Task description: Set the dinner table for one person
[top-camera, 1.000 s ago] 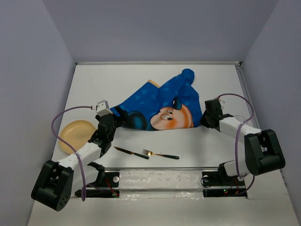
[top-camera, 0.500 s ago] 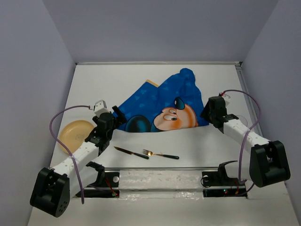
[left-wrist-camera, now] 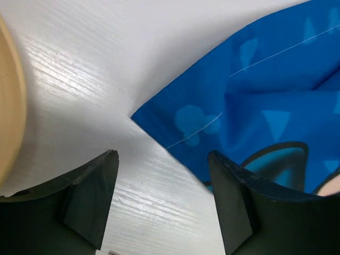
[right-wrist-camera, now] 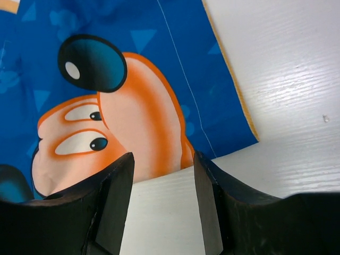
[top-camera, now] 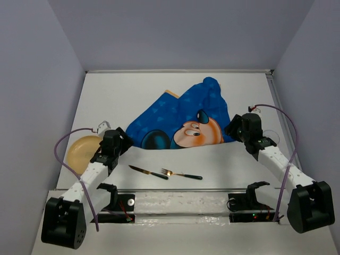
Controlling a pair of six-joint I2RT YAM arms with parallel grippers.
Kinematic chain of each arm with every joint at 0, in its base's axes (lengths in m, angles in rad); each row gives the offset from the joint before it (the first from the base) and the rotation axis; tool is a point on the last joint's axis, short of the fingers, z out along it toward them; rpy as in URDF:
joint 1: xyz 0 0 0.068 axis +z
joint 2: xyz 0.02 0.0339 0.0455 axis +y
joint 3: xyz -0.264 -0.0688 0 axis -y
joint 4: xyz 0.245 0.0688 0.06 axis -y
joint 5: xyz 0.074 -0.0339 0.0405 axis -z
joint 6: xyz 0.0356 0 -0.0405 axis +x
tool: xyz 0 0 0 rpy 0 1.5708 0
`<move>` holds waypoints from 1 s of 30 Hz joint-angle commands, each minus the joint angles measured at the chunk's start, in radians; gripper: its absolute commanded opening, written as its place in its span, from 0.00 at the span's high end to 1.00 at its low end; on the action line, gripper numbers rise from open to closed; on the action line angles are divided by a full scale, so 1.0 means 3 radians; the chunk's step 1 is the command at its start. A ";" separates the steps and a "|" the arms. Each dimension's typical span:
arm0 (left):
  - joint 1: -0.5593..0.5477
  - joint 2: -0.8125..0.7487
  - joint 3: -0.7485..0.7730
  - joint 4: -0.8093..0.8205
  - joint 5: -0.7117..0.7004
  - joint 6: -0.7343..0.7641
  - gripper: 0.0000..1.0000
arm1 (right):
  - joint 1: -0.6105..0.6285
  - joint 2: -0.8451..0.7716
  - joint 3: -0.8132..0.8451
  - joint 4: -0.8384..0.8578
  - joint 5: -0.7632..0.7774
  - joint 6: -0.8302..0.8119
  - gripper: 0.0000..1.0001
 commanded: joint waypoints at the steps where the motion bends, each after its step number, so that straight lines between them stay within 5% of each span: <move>1: 0.0010 0.0461 0.0268 -0.0064 -0.0023 0.0132 0.26 | -0.0024 0.0052 -0.0043 0.0224 -0.0278 -0.0075 0.46; 3: 0.0010 0.0609 0.0288 -0.0059 -0.0043 0.0153 0.39 | -0.0024 0.0022 -0.0068 0.0265 -0.0294 -0.0075 0.46; 11: 0.0010 0.1111 0.0488 -0.0084 -0.0227 0.0275 0.36 | 0.0007 -0.0101 -0.0084 0.0316 -0.0437 -0.0075 0.46; 20: 0.0010 0.1704 0.0820 -0.0222 -0.0197 0.0470 0.52 | 0.0007 -0.0285 -0.0114 0.0357 -0.0718 -0.0049 0.46; 30: 0.0015 0.1879 0.0989 -0.0350 -0.0238 0.0531 0.90 | 0.0007 -0.0341 -0.0165 0.0439 -0.0943 -0.0018 0.49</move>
